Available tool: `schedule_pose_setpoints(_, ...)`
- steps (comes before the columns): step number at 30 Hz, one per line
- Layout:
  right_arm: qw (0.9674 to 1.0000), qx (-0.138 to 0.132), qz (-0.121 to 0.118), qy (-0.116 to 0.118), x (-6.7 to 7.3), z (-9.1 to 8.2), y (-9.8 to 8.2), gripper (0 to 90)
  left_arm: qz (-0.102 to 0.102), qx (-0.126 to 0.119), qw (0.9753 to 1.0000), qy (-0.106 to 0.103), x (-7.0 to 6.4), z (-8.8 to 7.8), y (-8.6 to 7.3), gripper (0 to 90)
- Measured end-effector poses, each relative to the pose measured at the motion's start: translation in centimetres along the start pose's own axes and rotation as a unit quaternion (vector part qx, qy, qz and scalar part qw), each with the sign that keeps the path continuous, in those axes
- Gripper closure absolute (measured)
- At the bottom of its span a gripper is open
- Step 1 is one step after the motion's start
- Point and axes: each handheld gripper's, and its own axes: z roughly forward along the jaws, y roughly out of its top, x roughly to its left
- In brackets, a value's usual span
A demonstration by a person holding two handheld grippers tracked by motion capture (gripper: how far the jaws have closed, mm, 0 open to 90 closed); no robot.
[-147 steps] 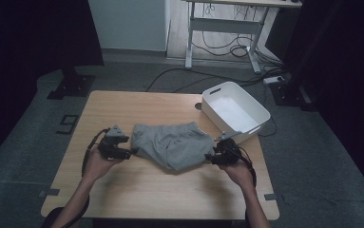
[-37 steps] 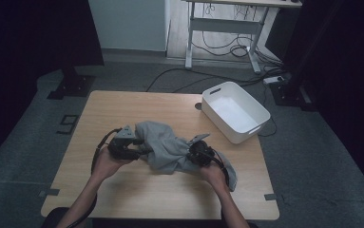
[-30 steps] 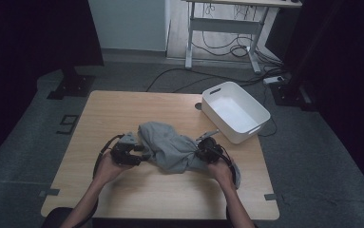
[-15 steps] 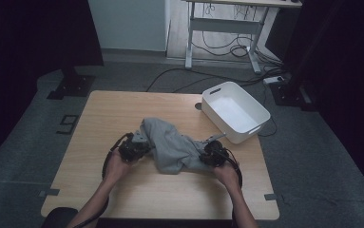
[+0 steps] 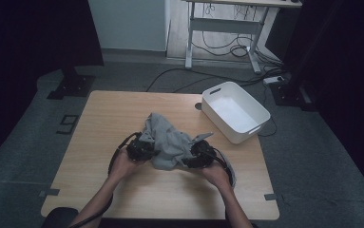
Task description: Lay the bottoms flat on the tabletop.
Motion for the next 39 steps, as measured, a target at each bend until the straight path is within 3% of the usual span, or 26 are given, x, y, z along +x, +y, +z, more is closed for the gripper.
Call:
schedule_pose_setpoints(2, 0.9998, -0.010, -0.013, 0.007, 0.7, 0.1, 0.7, 38.9, 0.013, -0.020, 0.9994, -0.024, -1.0, -0.5, 0.8, 88.0)
schedule_pose_setpoints(4, 0.9991, -0.026, -0.024, 0.022, 1.4, 0.1, 1.4, 36.6, 0.035, -0.031, 0.9984, -0.032, -2.1, -1.1, 1.6, 88.0)
schedule_pose_setpoints(6, 0.9982, -0.033, -0.033, 0.037, 2.0, 0.3, 1.9, 39.0, 0.039, -0.060, 0.9949, -0.071, -3.1, -1.8, 2.4, 87.6)
schedule_pose_setpoints(8, 0.9977, -0.029, -0.047, 0.039, 2.5, 0.6, 2.3, 59.8, 0.047, -0.082, 0.9918, -0.086, -3.5, -2.4, 2.8, 86.2)
schedule_pose_setpoints(9, 0.9970, -0.029, -0.055, 0.045, 2.8, 0.7, 2.3, 70.9, 0.046, -0.088, 0.9912, -0.087, -3.5, -2.6, 2.9, 79.4)
schedule_pose_setpoints(10, 0.9967, -0.032, -0.058, 0.048, 2.9, 0.7, 2.2, 83.7, 0.046, -0.088, 0.9914, -0.085, -3.4, -2.8, 2.9, 72.0)
schedule_pose_setpoints(12, 0.9976, -0.021, -0.053, 0.039, 2.8, 0.5, 2.0, 85.9, 0.044, -0.084, 0.9943, -0.049, -2.7, -3.4, 2.4, 58.3)
schedule_pose_setpoints(14, 0.9987, -0.014, -0.043, 0.023, 2.3, 0.1, 1.7, 86.0, 0.028, -0.083, 0.9952, -0.044, -1.9, -3.8, 1.7, 55.1)
schedule_pose_setpoints(16, 0.9994, -0.027, -0.013, 0.018, 1.0, -0.6, 1.2, 86.0, 0.021, -0.075, 0.9965, -0.033, -1.4, -4.0, 0.8, 52.9)
schedule_pose_setpoints(19, 0.9989, -0.039, 0.023, 0.016, -0.6, -1.1, 0.7, 85.9, 0.022, -0.049, 0.9981, -0.030, -1.5, -2.8, 0.2, 46.2)
schedule_pose_setpoints(22, 0.9977, -0.048, 0.036, 0.032, -0.9, -1.3, 0.7, 85.6, 0.043, -0.017, 0.9987, -0.024, -2.4, -0.3, 0.4, 40.3)
schedule_pose_setpoints(24, 0.9973, -0.050, 0.034, 0.041, -0.7, -1.4, 0.7, 85.3, 0.060, 0.001, 0.9982, 0.000, -3.0, 0.8, 0.8, 43.9)
schedule_pose_setpoints(25, 0.9976, -0.048, 0.029, 0.041, -0.5, -1.4, 0.8, 84.7, 0.063, 0.012, 0.9978, 0.017, -3.2, 1.3, 1.0, 53.8)
schedule_pose_setpoints(27, 0.9982, -0.035, 0.021, 0.044, -0.3, -1.4, 0.7, 76.9, 0.051, 0.010, 0.9984, 0.022, -3.1, 1.3, 1.3, 77.9)
schedule_pose_setpoints(28, 0.9988, -0.029, 0.016, 0.035, -0.3, -1.5, 0.5, 69.2, 0.042, 0.000, 0.9989, 0.021, -2.8, 0.9, 1.4, 85.4)
schedule_pose_setpoints(30, 0.9997, -0.012, 0.010, 0.018, -0.8, -1.7, -0.2, 52.8, 0.030, -0.016, 0.9993, 0.016, -2.1, -0.7, 1.5, 87.4)
schedule_pose_setpoints(33, 0.9997, 0.022, -0.002, -0.008, -1.7, -2.1, -2.3, 41.3, 0.011, -0.052, 0.9985, 0.014, -0.8, -4.9, 1.9, 87.6)
schedule_pose_setpoints(36, 0.9993, 0.038, -0.001, 0.000, -2.3, -2.4, -4.7, 40.0, -0.003, -0.094, 0.9954, 0.015, 0.0, -9.3, 2.2, 87.6)
schedule_pose_setpoints(39, 0.9977, 0.066, -0.015, -0.011, -2.5, -2.3, -6.4, 49.2, -0.009, -0.116, 0.9930, 0.020, 0.5, -12.5, 2.1, 87.7)
